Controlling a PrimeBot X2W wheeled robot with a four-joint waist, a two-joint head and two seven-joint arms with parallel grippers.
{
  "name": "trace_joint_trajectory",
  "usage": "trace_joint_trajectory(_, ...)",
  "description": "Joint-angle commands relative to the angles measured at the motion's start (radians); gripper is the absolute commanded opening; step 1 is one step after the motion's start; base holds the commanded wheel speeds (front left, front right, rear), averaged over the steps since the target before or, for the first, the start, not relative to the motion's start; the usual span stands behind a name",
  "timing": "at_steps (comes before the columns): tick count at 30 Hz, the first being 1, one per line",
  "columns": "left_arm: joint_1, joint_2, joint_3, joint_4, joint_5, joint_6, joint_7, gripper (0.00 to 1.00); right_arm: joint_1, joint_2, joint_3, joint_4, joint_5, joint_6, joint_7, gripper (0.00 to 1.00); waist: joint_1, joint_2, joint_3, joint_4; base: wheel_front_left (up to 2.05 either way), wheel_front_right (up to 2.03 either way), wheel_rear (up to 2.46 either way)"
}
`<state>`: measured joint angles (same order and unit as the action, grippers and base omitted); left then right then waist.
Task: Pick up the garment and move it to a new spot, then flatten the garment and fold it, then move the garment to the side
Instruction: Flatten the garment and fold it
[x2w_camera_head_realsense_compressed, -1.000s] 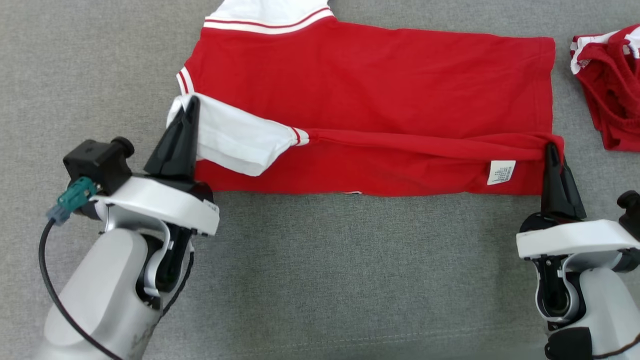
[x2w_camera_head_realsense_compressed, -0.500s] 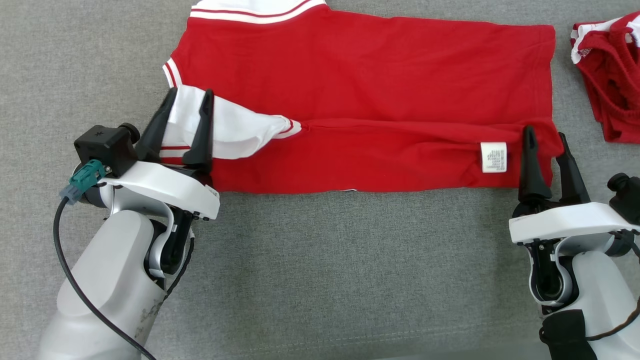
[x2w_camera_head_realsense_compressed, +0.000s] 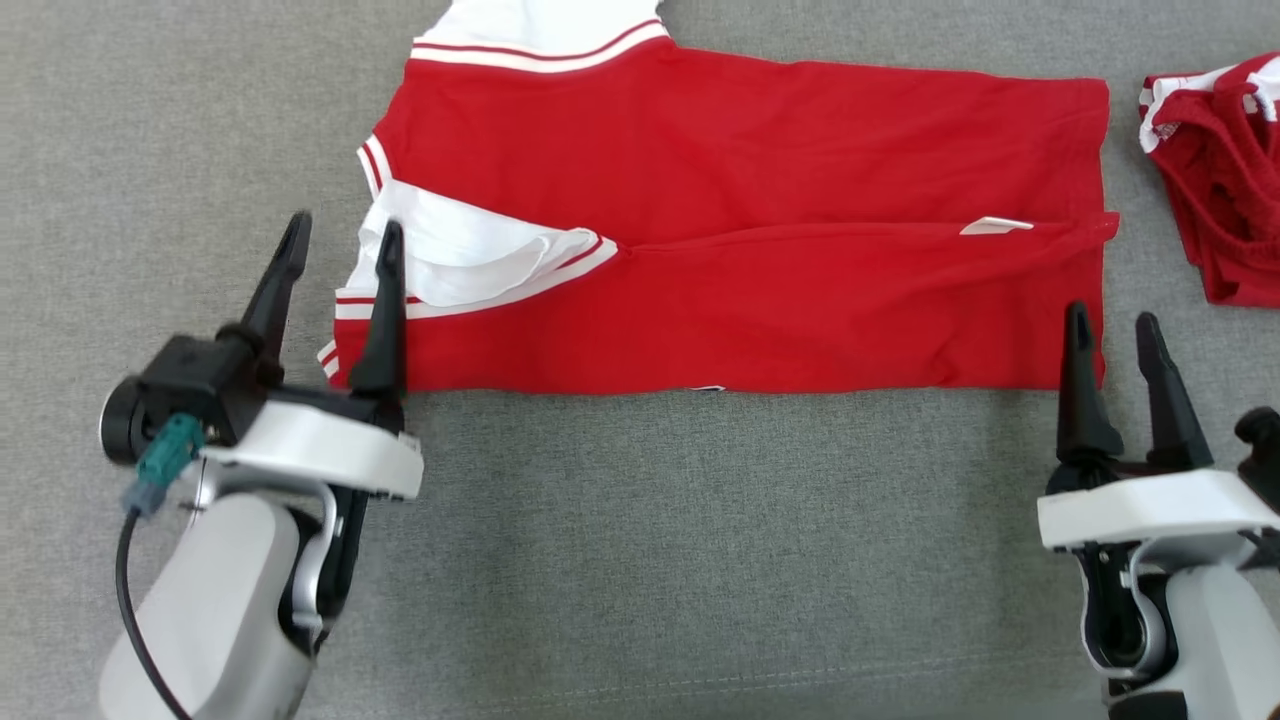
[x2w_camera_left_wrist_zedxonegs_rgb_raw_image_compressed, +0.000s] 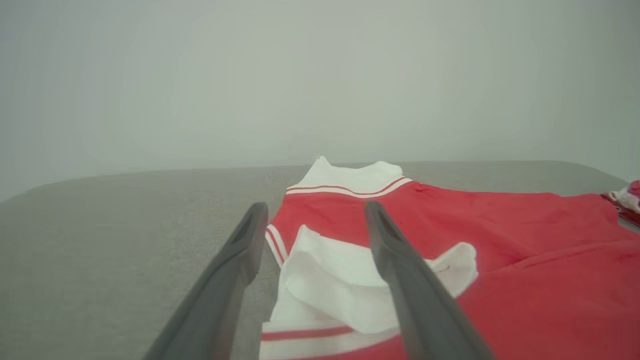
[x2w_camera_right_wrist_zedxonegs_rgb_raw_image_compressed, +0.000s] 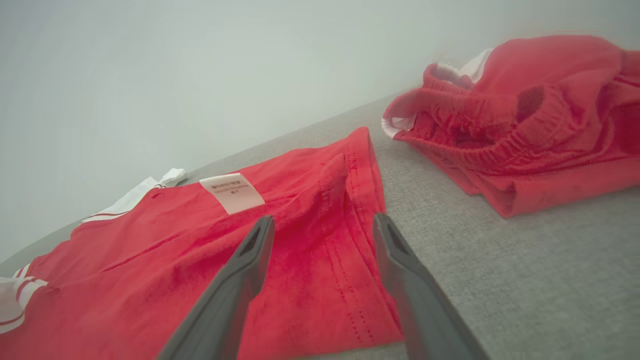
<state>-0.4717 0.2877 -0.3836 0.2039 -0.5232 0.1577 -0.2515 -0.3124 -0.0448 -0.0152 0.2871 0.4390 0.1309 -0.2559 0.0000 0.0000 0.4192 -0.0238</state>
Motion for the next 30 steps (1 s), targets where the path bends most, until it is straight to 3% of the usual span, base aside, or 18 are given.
trace_joint_trajectory(1,0.016,0.039,0.04,-0.036,0.021,0.017,-0.01,1.0,0.026,-0.005,0.017,-0.038,-0.007,0.0,-0.006,1.0,0.0,0.0,-0.01,0.006,0.0,0.0,0.0)
trace_joint_trajectory(5,0.148,0.04,0.056,-0.107,0.046,0.071,-0.01,1.0,0.107,-0.005,-0.01,-0.108,-0.075,0.0,-0.006,1.0,0.0,0.0,-0.046,0.019,0.0,0.0,0.0)
trace_joint_trajectory(15,0.354,0.031,0.028,-0.168,0.03,0.125,0.02,1.0,0.281,-0.005,-0.039,-0.183,-0.159,0.0,-0.006,1.0,0.0,0.0,-0.156,0.047,0.0,0.0,0.0)
trace_joint_trajectory(30,0.469,0.054,0.001,-0.218,0.016,0.155,0.084,1.0,0.402,-0.005,-0.023,-0.222,-0.17,0.0,-0.006,1.0,0.0,0.0,-0.243,0.026,0.0,0.0,0.0)
